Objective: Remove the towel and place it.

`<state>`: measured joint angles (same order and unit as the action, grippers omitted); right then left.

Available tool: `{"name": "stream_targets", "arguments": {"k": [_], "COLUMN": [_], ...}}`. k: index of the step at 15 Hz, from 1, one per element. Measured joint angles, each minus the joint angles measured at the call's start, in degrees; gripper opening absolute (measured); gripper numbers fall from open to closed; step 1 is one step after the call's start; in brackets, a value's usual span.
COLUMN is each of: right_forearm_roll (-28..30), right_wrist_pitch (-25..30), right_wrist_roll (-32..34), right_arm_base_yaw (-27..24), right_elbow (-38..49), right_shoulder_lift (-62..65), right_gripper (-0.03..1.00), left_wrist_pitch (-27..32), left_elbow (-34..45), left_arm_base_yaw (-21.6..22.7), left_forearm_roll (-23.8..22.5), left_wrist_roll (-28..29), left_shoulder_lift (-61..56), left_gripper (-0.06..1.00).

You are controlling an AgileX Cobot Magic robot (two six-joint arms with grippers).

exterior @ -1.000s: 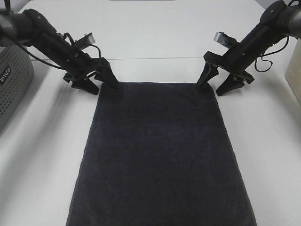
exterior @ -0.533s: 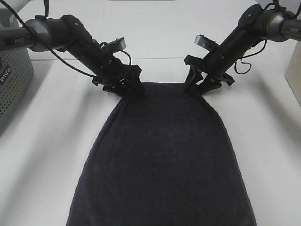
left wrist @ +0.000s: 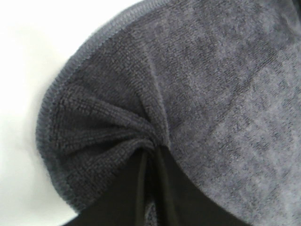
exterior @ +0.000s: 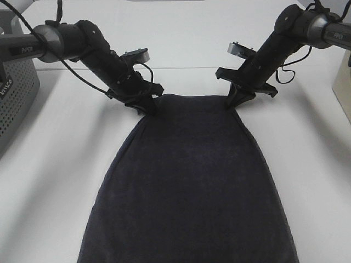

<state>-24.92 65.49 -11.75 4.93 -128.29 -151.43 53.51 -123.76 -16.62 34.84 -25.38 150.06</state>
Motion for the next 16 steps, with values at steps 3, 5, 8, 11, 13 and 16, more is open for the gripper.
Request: {"name": "stream_targets", "arguments": {"k": [3, 5, 8, 11, 13, 16], "right_forearm_roll": [8.08, 11.97, 12.72, 11.86, 11.69, 11.69], "right_wrist_pitch": [-0.46, -2.01, -8.54, -16.04, -18.74, -21.94], "right_wrist_roll": [0.0, 0.0, -0.06, -0.06, -0.06, -0.06], "right_arm_base_yaw": [0.17, 0.17, 0.17, 0.17, 0.17, 0.17], "right_elbow": [-9.0, -14.78, -17.59, -17.59, -17.59, -17.59], "right_shoulder_lift": [-2.18, -2.86, -2.75, -2.75, -2.75, -2.86], "right_gripper": [0.02, 0.02, 0.02, 0.02, 0.02, 0.02], "left_wrist_pitch": [-0.86, -3.21, -7.79, -15.3, -21.6, -26.24], "left_elbow": [-3.78, -7.79, -10.14, -10.14, -10.14, -10.14], "left_arm_base_yaw": [0.0, 0.0, 0.0, 0.0, 0.0, 0.0], "left_forearm_roll": [-5.1, -6.53, -8.65, -11.17, -11.12, -10.66], "left_wrist_roll": [-0.17, -0.23, -0.4, -2.01, -3.55, -6.93], "left_shoulder_lift": [0.46, 0.52, 0.52, 0.52, 0.52, 0.69], "left_gripper": [0.03, 0.03, 0.03, 0.03, 0.03, 0.03]}}
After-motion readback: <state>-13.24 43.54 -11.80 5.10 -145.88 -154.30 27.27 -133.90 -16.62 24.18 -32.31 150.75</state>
